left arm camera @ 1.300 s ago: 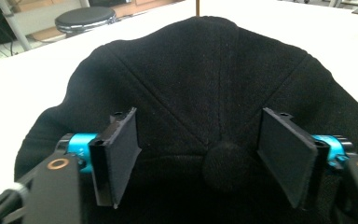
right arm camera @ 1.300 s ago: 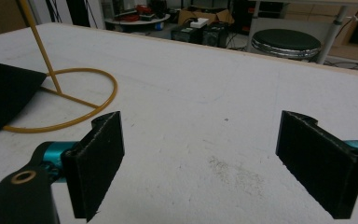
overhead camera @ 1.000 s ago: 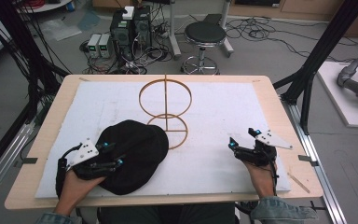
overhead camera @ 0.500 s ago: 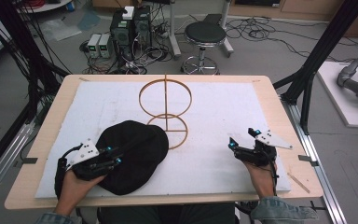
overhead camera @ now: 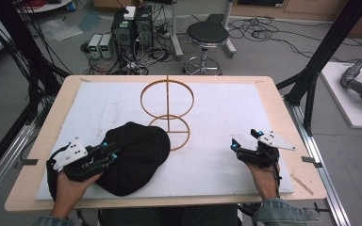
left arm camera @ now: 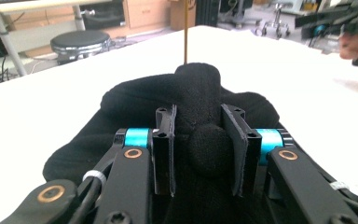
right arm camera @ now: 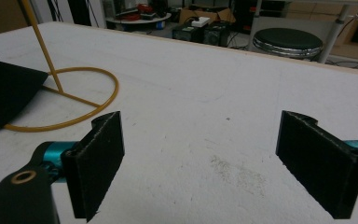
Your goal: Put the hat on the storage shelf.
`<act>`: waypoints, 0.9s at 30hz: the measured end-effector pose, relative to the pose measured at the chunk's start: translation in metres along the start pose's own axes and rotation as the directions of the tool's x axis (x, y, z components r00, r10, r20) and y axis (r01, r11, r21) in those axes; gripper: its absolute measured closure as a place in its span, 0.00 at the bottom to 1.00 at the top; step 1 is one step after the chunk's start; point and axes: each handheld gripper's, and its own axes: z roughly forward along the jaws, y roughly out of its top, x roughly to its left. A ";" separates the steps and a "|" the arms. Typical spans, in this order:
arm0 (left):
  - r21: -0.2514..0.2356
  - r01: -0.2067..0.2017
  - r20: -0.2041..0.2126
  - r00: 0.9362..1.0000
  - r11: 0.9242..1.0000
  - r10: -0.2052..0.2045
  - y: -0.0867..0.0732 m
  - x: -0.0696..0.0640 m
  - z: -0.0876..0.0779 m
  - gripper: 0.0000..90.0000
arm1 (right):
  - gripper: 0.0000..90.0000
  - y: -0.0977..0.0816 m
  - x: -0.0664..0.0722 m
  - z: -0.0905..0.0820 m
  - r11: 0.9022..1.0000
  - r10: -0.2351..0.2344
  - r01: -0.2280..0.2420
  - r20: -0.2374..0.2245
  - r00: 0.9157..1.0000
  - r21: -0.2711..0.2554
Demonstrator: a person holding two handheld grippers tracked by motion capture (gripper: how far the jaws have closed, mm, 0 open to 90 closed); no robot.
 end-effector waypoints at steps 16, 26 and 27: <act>-0.112 -0.027 -0.049 0.999 0.993 0.022 0.024 0.012 -0.033 0.75 | 0.17 0.000 -0.001 0.000 1.000 0.002 -0.002 0.000 1.000 0.000; -0.166 -0.055 -0.094 0.995 0.985 0.040 0.044 0.019 -0.052 0.75 | 0.17 0.001 0.000 0.001 1.000 0.009 -0.009 -0.004 1.000 0.004; -0.174 -0.054 -0.095 0.995 0.983 0.038 0.046 0.019 -0.053 0.76 | 0.17 0.001 0.000 0.001 1.000 0.010 -0.010 -0.004 1.000 0.004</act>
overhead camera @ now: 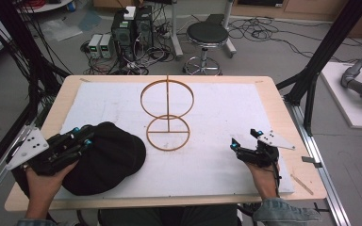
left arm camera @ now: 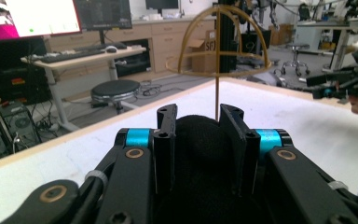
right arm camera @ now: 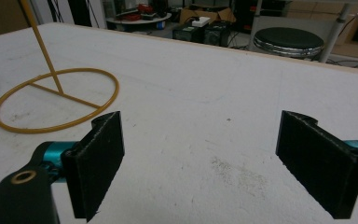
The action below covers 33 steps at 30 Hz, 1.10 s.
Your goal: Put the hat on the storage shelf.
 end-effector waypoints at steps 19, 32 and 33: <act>-0.138 -0.048 -0.033 0.998 0.989 0.044 0.061 0.012 -0.022 0.76 | 0.17 0.001 -0.001 0.001 1.000 -0.003 0.003 0.000 1.000 -0.005; -0.215 -0.091 -0.047 0.995 0.972 0.083 0.101 0.018 -0.026 0.76 | 0.17 0.001 -0.001 0.001 1.000 0.004 -0.004 -0.006 1.000 -0.005; -0.220 -0.090 -0.046 0.996 0.971 0.082 0.103 0.018 -0.025 0.76 | 0.17 0.001 -0.001 0.001 1.000 0.006 -0.006 -0.006 1.000 -0.005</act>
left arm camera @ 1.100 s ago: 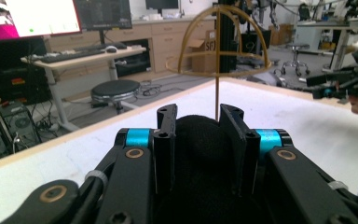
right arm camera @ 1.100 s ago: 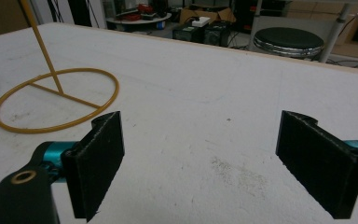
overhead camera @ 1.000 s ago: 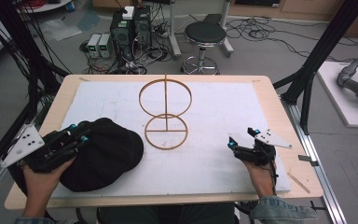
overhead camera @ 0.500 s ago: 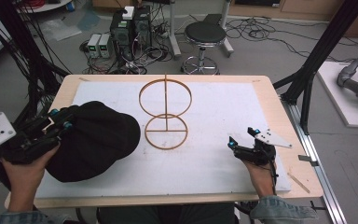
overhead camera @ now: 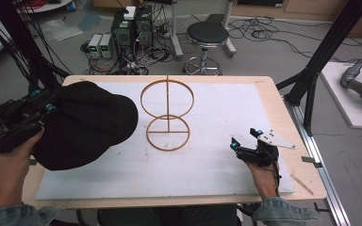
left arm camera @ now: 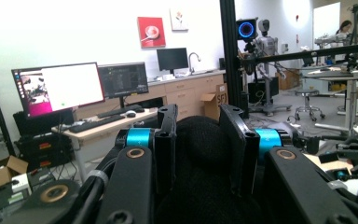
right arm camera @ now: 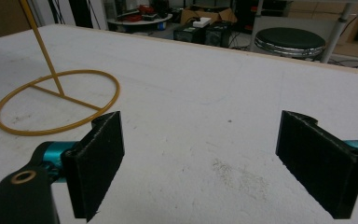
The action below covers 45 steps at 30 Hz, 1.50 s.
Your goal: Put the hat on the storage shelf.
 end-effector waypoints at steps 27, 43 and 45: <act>-0.120 0.073 0.066 0.996 0.990 -0.065 0.029 0.011 0.067 0.76 | 0.17 0.000 -0.001 0.000 1.000 -0.006 0.006 -0.005 1.000 0.004; -0.150 0.183 0.111 0.980 0.972 -0.168 0.008 0.014 0.108 0.76 | 0.17 -0.001 -0.001 -0.001 1.000 -0.003 0.003 -0.004 1.000 0.005; -0.147 0.195 0.113 0.977 0.970 -0.179 0.004 0.014 0.113 0.76 | 0.17 -0.001 -0.001 -0.001 1.000 -0.003 0.003 -0.003 1.000 0.006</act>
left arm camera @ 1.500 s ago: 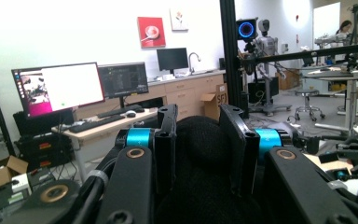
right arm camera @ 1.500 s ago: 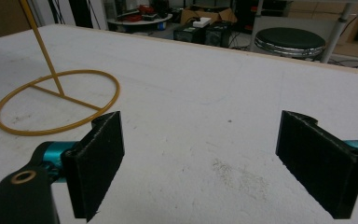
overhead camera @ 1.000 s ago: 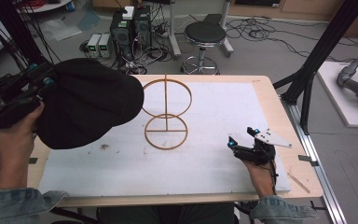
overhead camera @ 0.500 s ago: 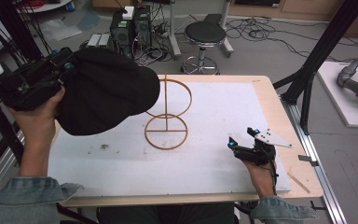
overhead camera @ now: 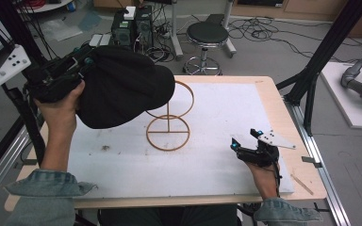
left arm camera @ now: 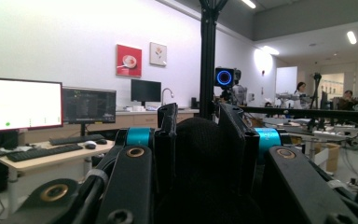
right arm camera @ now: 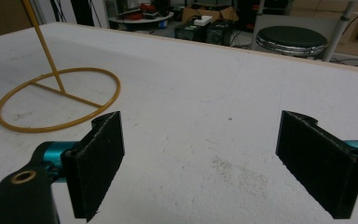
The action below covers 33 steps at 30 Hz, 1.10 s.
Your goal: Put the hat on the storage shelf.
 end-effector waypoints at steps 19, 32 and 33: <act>0.067 0.039 0.041 0.998 0.997 -0.042 -0.038 -0.004 0.036 0.76 | 0.17 0.000 -0.001 0.000 1.000 -0.006 0.006 -0.003 1.000 0.001; 0.145 0.033 0.070 0.997 0.989 -0.044 -0.062 -0.010 0.057 0.76 | 0.17 -0.001 -0.001 0.000 1.000 -0.004 0.004 -0.003 1.000 0.005; 0.148 0.032 0.072 0.996 0.988 -0.043 -0.064 -0.012 0.058 0.76 | 0.17 -0.001 -0.001 -0.001 1.000 -0.004 0.004 -0.003 1.000 0.005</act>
